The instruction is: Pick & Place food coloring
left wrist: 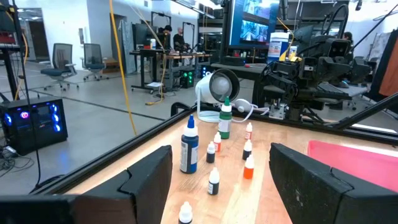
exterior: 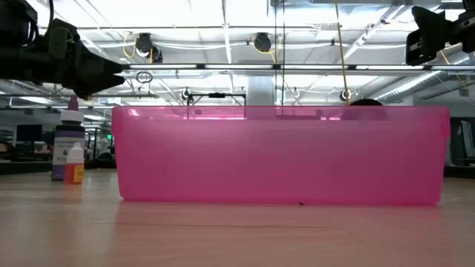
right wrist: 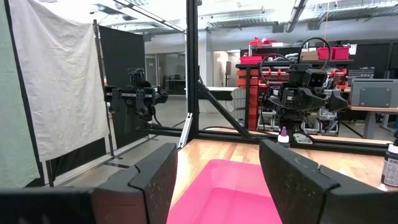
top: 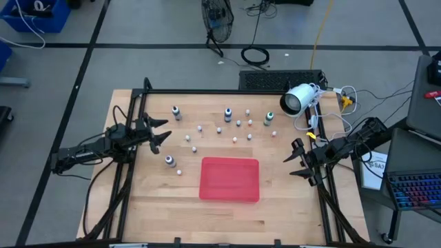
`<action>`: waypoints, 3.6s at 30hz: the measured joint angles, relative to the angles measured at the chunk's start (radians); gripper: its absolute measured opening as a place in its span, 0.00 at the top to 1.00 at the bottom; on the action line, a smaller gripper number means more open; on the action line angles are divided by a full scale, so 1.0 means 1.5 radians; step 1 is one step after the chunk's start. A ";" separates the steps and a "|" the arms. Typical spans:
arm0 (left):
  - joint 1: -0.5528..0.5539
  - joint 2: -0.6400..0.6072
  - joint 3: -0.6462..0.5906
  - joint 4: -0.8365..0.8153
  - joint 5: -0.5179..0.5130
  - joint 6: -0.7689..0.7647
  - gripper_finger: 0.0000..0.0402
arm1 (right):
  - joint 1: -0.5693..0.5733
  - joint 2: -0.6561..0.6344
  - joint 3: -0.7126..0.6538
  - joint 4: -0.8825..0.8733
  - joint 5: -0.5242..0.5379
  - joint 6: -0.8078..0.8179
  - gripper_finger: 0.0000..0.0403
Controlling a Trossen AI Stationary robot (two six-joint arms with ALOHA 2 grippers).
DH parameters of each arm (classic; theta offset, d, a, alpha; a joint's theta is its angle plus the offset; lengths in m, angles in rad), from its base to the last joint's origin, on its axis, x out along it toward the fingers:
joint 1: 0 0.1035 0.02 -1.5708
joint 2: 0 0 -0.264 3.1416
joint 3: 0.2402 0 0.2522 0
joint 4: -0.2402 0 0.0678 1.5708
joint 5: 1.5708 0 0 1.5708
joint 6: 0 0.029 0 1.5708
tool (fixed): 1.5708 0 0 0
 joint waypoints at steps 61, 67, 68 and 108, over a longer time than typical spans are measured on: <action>0.000 0.000 0.000 -0.002 0.000 0.000 0.33 | -0.380 0.682 0.747 -0.926 0.170 0.393 0.47; 0.000 0.000 0.000 -0.001 0.000 0.000 0.33 | -0.559 0.748 0.698 -0.887 0.054 0.282 0.47; 0.000 0.000 0.000 0.000 0.000 0.000 0.33 | -0.576 0.753 0.683 -0.863 0.033 0.269 0.47; 0.000 0.000 0.000 0.000 0.000 0.000 0.33 | -0.628 0.920 0.497 -0.546 -0.050 0.156 0.47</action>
